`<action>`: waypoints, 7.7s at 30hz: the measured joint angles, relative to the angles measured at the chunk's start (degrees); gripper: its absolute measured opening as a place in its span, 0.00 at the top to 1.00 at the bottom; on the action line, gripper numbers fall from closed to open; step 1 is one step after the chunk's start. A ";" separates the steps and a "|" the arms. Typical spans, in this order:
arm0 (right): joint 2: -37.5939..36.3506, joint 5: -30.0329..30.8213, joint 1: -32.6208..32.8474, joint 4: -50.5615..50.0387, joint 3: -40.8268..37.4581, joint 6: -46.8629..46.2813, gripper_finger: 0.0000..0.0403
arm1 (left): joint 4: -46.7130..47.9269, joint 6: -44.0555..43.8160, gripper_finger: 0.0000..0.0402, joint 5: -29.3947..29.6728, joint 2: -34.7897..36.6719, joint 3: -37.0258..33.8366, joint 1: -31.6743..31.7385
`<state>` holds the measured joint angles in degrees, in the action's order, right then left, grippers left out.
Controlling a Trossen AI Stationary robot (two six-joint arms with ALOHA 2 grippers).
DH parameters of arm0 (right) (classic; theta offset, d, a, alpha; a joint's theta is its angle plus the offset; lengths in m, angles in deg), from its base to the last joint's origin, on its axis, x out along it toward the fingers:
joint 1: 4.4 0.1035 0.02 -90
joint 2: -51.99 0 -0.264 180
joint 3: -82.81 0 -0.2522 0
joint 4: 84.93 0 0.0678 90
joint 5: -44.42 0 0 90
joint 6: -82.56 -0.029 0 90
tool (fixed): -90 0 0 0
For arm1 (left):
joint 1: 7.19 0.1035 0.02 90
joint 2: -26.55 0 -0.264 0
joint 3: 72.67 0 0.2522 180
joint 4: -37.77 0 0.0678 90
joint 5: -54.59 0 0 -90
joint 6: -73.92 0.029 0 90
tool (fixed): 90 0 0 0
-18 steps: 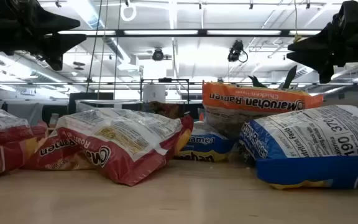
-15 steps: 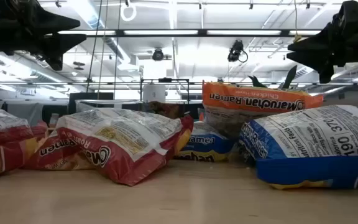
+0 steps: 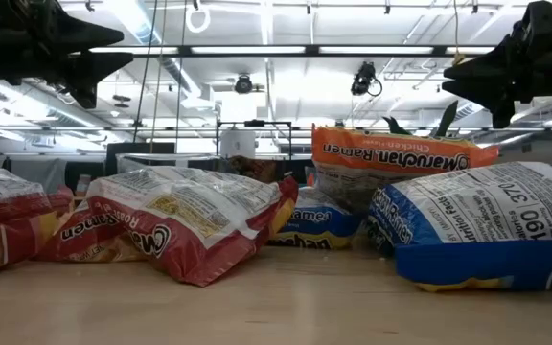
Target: Sort Maruchan noodles
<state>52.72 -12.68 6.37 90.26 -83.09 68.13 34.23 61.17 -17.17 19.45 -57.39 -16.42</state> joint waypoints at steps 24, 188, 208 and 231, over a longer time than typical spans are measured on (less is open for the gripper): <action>0.02 0.02 0.00 0.00 0.02 0.01 0.69 | 0.00 0.00 0.57 -0.02 -0.02 -0.02 0.02; 81.62 -16.38 -34.12 -48.69 71.78 51.89 0.90 | 15.56 -0.06 0.57 14.14 -30.03 23.58 0.04; 82.83 -19.75 -14.65 -61.00 71.78 30.65 0.52 | 15.39 -5.05 0.57 12.61 -30.03 23.58 0.04; 99.81 -21.42 11.37 -29.69 71.78 20.47 0.44 | 16.16 0.42 0.57 13.21 -30.03 23.58 0.43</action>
<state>152.53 -34.09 17.73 60.57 -11.31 88.60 50.40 61.58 -3.96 -10.57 -33.81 -15.98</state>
